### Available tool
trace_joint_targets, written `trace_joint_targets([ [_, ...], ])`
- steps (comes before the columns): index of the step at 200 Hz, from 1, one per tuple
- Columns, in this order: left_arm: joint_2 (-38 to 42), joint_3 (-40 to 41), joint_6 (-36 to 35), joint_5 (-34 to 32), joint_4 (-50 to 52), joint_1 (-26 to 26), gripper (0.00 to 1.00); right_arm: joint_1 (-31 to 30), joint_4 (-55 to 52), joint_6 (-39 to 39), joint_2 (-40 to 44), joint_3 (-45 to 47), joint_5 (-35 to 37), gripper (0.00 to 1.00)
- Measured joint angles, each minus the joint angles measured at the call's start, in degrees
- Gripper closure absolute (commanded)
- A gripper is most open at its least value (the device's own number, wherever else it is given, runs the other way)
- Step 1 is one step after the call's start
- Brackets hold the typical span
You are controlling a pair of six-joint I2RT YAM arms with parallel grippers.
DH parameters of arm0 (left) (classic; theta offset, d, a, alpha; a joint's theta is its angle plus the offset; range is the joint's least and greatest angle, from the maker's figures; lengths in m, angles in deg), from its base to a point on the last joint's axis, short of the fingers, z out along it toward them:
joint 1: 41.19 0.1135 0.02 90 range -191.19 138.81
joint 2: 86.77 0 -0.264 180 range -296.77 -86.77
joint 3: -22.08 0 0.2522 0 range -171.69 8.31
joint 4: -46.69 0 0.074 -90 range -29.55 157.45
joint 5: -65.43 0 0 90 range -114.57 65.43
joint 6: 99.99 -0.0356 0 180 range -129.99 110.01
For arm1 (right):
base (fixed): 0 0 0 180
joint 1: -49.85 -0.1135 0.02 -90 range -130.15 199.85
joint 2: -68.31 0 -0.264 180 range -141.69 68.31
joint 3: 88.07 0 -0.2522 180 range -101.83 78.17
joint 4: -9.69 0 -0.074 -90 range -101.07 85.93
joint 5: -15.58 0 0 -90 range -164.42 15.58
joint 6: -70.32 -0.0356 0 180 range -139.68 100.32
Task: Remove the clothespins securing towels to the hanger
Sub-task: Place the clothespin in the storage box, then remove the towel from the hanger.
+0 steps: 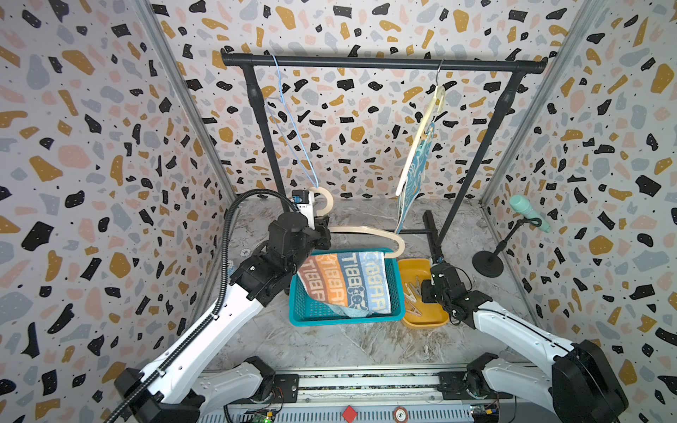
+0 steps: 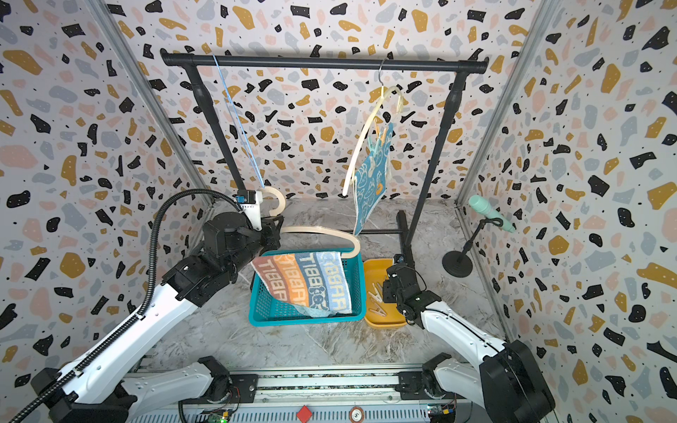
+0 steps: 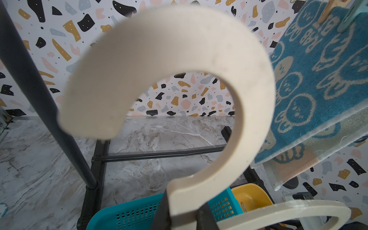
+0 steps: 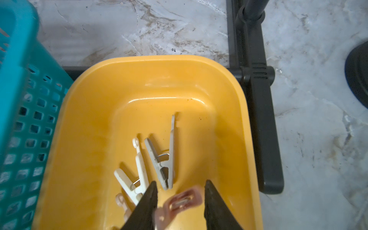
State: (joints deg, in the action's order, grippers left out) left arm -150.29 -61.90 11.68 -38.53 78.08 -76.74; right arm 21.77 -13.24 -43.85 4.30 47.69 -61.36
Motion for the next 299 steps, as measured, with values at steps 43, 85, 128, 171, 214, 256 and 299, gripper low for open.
trace_joint_targets([
  [43, 0.2, 0.0, 0.0, 0.0, 0.0, 0.0, 1.0, 0.0, -0.9, 0.0, 0.2, -0.5, 0.0, 0.54],
  [85, 0.2, 0.0, 0.0, 0.0, 0.0, 0.0, 1.0, 0.0, -1.2, 0.2, 4.2, -2.0, -2.0, 0.54],
  [128, 0.6, 0.0, -0.1, 0.0, 0.0, 0.0, 1.0, 0.0, -1.3, 0.3, 8.3, -4.6, -6.0, 0.53],
  [171, 1.2, 0.0, -0.2, 0.0, 0.0, 0.0, 1.0, -0.1, -1.0, 1.2, 10.6, -6.2, -13.3, 0.54],
  [214, 1.2, -0.6, -1.0, -0.1, 0.3, 0.0, 1.0, -3.5, 0.1, 2.8, 11.0, -8.3, -18.6, 0.54],
  [256, 1.2, -3.2, -1.8, -0.3, 0.5, -0.2, 1.0, -8.4, 2.5, 5.1, 11.2, -11.4, -22.1, 0.54],
  [299, 1.1, -5.9, -2.9, -0.6, 0.7, -0.2, 1.0, -10.8, 5.8, 6.5, 11.3, -12.0, -24.4, 0.56],
])
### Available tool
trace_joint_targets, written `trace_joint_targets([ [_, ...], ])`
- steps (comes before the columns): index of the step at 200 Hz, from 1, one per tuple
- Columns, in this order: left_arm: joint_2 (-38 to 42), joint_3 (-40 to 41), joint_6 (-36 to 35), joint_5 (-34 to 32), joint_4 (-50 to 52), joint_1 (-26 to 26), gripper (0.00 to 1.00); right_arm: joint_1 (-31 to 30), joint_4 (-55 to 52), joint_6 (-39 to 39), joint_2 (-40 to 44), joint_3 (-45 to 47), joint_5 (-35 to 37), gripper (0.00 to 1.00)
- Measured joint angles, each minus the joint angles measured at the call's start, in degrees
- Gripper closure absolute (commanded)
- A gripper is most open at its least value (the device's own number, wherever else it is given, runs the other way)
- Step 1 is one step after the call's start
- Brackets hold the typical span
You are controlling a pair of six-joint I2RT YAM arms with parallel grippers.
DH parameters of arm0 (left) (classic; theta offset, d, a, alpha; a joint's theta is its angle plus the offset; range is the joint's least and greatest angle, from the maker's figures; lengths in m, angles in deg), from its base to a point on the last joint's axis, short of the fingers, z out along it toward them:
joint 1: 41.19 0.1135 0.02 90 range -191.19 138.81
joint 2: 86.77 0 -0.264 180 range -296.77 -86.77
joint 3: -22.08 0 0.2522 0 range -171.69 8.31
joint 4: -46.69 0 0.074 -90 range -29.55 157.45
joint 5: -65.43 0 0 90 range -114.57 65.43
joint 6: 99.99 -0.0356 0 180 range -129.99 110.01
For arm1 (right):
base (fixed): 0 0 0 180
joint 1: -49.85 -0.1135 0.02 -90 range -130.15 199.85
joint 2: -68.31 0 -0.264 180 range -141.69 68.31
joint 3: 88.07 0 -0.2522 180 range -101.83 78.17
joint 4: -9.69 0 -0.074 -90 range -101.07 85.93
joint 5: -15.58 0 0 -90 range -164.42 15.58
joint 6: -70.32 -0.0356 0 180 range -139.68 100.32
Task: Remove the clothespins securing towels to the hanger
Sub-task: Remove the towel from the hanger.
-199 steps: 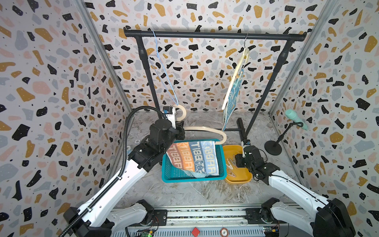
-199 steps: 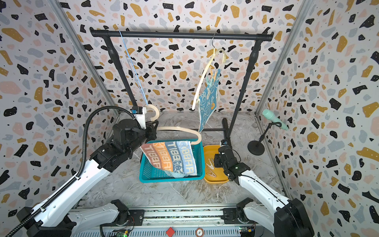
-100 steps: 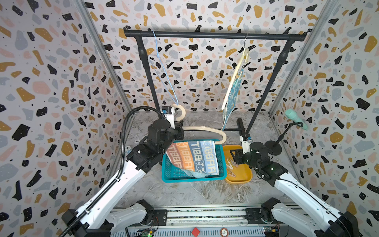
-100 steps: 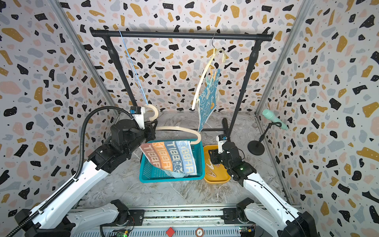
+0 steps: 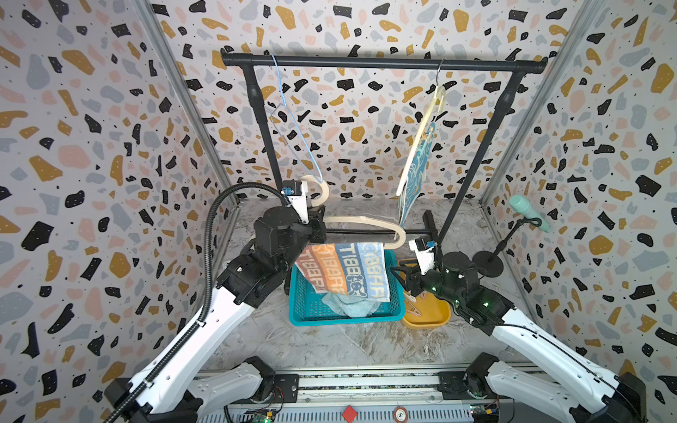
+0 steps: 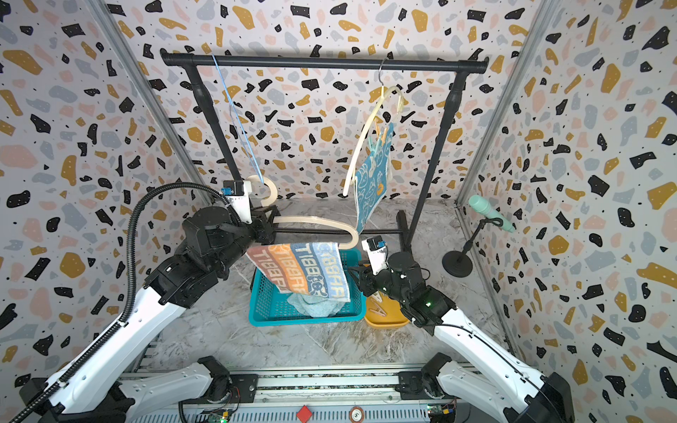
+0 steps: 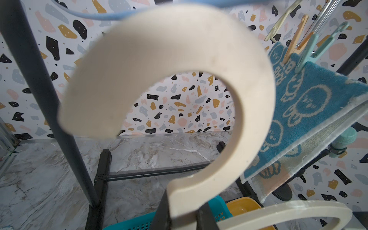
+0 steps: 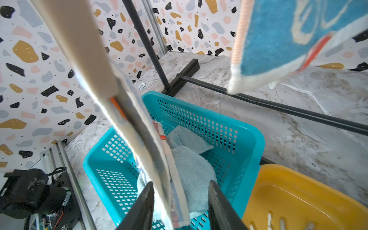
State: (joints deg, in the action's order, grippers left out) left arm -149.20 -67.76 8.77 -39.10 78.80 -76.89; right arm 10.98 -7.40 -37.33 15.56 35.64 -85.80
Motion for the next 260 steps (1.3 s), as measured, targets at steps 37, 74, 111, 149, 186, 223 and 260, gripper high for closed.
trace_joint_targets([
  [37, -0.1, -0.6, -0.2, 0.0, 0.1, 0.0, 1.0, -0.8, 2.9, 0.8, -0.2, 0.0, -1.5, 0.62],
  [74, -0.5, -0.7, -0.2, 0.0, 0.4, 0.0, 1.0, -1.6, 4.8, 1.4, -1.4, -0.3, -2.4, 0.67],
  [111, -0.7, -0.9, -0.2, 0.0, 0.9, 0.0, 1.0, -2.6, 6.6, 1.7, -2.6, -1.0, -3.0, 0.71],
  [149, -0.7, -0.9, -0.2, 0.0, 0.9, 0.0, 1.0, -3.5, 8.3, 2.2, -5.0, -1.9, -3.3, 0.76],
  [186, -0.7, -0.9, -0.2, -0.1, 0.8, 0.0, 1.0, -3.7, 9.4, 2.5, -7.4, -2.6, -3.2, 0.82],
  [223, -0.7, -0.9, -0.2, -0.2, 0.8, 0.0, 1.0, -3.8, 9.8, 2.6, -7.6, -2.6, -2.8, 0.88],
  [260, -0.7, -0.9, -0.2, -0.4, 0.8, 0.0, 1.0, -3.8, 10.2, 2.5, -7.7, -2.6, -1.9, 1.0],
])
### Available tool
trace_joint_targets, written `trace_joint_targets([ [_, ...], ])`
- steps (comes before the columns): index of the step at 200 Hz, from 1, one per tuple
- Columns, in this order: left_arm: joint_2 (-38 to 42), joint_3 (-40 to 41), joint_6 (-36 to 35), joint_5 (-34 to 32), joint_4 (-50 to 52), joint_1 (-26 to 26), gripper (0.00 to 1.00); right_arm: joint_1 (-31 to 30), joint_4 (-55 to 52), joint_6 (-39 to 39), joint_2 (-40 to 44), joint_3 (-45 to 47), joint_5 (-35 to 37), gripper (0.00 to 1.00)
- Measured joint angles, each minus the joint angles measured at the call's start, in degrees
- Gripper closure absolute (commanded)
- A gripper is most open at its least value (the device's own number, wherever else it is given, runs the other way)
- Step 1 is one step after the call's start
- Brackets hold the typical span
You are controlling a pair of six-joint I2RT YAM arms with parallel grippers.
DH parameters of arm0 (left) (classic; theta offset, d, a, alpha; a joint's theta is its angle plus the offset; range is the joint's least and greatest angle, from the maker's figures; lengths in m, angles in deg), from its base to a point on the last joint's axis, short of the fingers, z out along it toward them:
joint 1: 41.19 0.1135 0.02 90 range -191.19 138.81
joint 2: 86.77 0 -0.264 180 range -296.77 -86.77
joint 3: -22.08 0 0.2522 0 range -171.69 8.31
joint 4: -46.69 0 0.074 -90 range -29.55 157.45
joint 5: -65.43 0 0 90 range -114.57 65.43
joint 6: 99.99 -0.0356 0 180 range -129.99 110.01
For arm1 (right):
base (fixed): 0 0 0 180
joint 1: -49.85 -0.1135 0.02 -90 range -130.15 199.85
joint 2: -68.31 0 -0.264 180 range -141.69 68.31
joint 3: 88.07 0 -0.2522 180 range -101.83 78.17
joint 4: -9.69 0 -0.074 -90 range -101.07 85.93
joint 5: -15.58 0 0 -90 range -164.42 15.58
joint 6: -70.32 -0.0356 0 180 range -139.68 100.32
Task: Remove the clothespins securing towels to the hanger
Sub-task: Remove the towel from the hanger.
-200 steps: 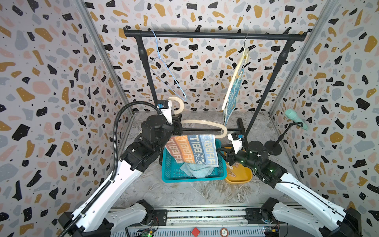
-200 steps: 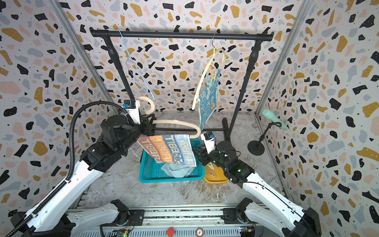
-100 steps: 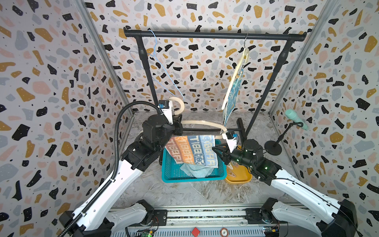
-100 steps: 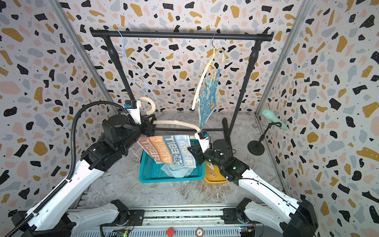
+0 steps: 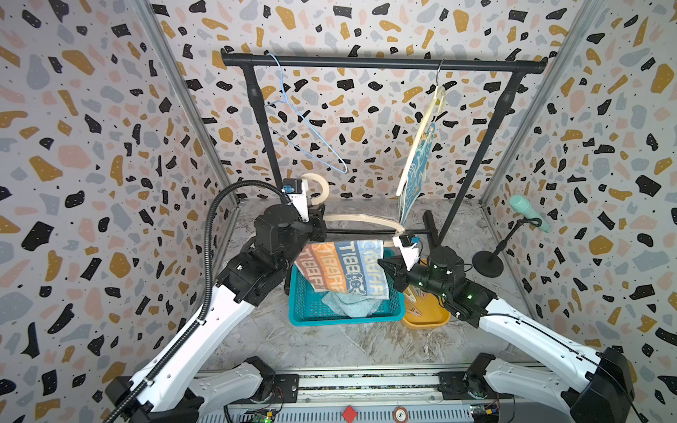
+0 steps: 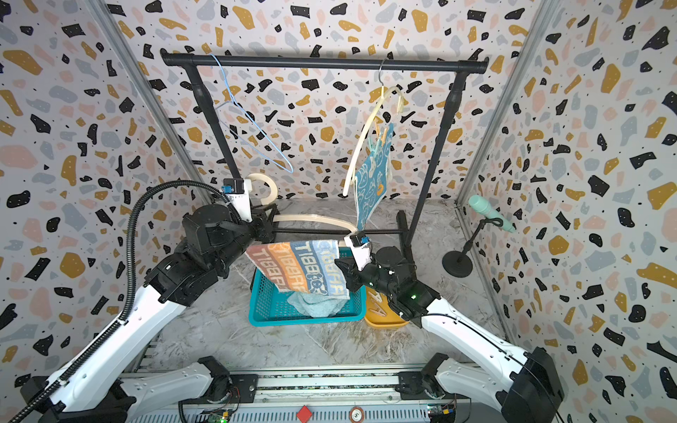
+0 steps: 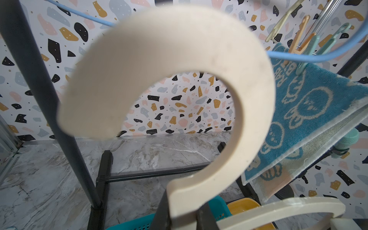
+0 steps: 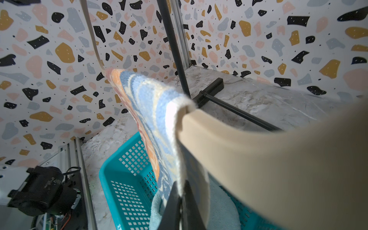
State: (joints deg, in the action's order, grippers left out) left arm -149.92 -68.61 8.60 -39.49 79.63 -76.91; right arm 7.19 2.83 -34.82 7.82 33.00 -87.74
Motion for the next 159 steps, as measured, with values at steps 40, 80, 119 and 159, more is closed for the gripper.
trace_joint_targets([
  [40, 0.0, 0.0, -0.2, -1.2, 0.0, 0.0, 1.0, 0.0, 0.0, -0.2, -0.1, 0.0, 0.9, 1.0],
  [80, 0.0, 0.0, -1.2, -3.6, 0.0, 0.0, 1.0, -0.2, -0.1, -0.6, 0.6, 0.0, 0.9, 1.0],
  [119, -0.2, 0.1, -2.1, -6.6, 0.0, 0.0, 1.0, -0.3, -1.1, -1.1, 4.2, 0.0, 1.4, 1.0],
  [159, -0.3, 0.4, -3.0, -8.7, 0.0, 0.0, 1.0, -0.4, -2.8, -1.3, 8.2, 0.0, 3.5, 1.0],
])
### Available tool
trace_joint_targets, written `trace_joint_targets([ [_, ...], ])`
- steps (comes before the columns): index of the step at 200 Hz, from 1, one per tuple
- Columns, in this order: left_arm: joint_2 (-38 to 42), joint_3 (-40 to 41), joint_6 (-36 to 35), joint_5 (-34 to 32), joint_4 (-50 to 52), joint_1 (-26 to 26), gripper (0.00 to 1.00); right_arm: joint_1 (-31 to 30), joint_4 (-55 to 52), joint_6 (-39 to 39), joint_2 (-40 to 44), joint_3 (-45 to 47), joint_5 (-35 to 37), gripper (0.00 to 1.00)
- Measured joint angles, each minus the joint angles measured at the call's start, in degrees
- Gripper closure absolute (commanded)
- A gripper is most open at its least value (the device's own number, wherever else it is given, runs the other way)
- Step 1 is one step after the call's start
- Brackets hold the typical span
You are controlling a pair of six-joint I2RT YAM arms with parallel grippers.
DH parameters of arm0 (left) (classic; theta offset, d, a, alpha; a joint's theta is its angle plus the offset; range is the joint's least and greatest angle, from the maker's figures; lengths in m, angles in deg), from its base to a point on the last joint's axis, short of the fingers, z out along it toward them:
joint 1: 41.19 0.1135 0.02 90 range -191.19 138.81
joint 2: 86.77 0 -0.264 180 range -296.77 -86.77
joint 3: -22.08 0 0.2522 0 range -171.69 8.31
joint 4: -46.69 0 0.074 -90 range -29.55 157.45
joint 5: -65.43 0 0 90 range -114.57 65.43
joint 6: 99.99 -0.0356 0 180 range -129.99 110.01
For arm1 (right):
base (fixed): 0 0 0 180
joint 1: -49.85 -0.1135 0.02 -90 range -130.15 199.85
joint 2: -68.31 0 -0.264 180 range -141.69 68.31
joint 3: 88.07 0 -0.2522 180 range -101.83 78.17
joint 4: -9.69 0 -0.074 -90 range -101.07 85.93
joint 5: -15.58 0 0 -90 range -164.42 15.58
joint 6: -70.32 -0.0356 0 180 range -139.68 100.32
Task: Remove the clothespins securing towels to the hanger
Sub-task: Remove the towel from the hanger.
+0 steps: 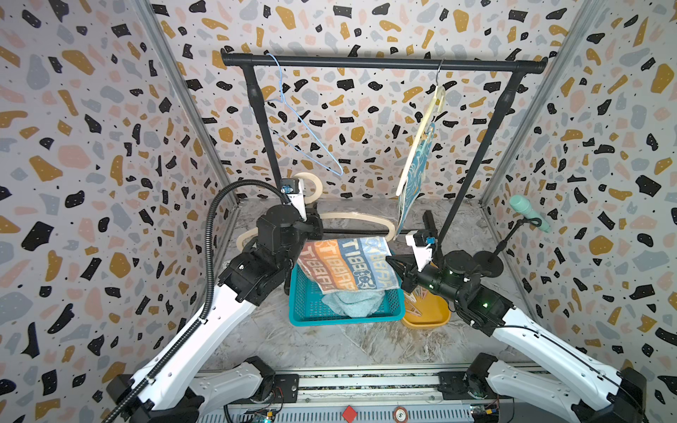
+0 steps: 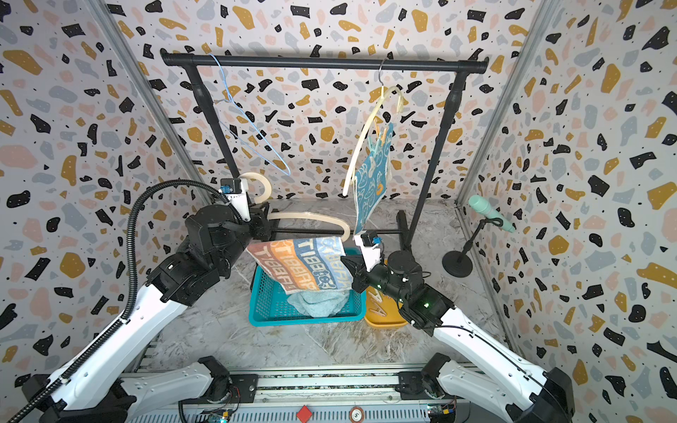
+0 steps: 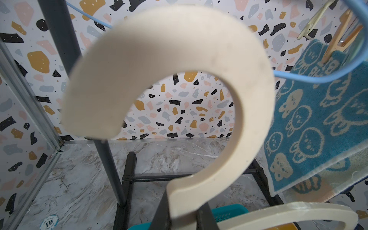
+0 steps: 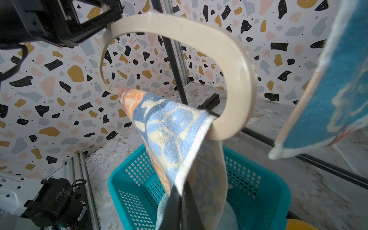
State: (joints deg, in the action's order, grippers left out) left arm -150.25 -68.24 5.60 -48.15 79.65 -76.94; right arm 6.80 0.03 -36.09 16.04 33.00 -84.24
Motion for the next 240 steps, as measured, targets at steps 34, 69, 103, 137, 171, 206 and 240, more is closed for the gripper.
trace_joint_targets([
  [34, -0.1, 0.1, -0.2, -1.4, 0.0, 0.0, 1.0, 0.0, -1.2, 0.0, 2.8, 0.0, 1.9, 1.0],
  [69, -0.1, 0.9, -0.4, -3.3, 0.0, -0.1, 1.0, 0.0, -2.9, 0.0, 5.2, 0.0, 1.9, 1.0],
  [103, -0.2, 1.3, -0.6, -5.3, 0.0, -0.1, 1.0, 0.0, -4.8, 0.0, 6.8, -0.4, 2.0, 1.0],
  [137, -0.2, 1.3, -0.7, -7.4, -0.1, -0.1, 1.0, 0.0, -6.5, -0.2, 8.6, -2.4, 2.5, 1.0],
  [171, -0.1, 2.4, -1.1, -9.5, -0.8, -0.1, 1.0, 0.0, -8.0, -0.5, 10.3, -5.1, 4.2, 1.0],
  [206, 0.3, 3.1, -1.5, -11.0, -1.2, -0.1, 1.0, 0.0, -10.3, -0.7, 10.9, -7.2, 5.9, 1.0],
  [240, 1.4, 3.8, -1.5, -12.3, -1.4, -0.1, 1.0, 0.0, -11.3, -1.3, 11.7, -7.8, 6.6, 1.0],
])
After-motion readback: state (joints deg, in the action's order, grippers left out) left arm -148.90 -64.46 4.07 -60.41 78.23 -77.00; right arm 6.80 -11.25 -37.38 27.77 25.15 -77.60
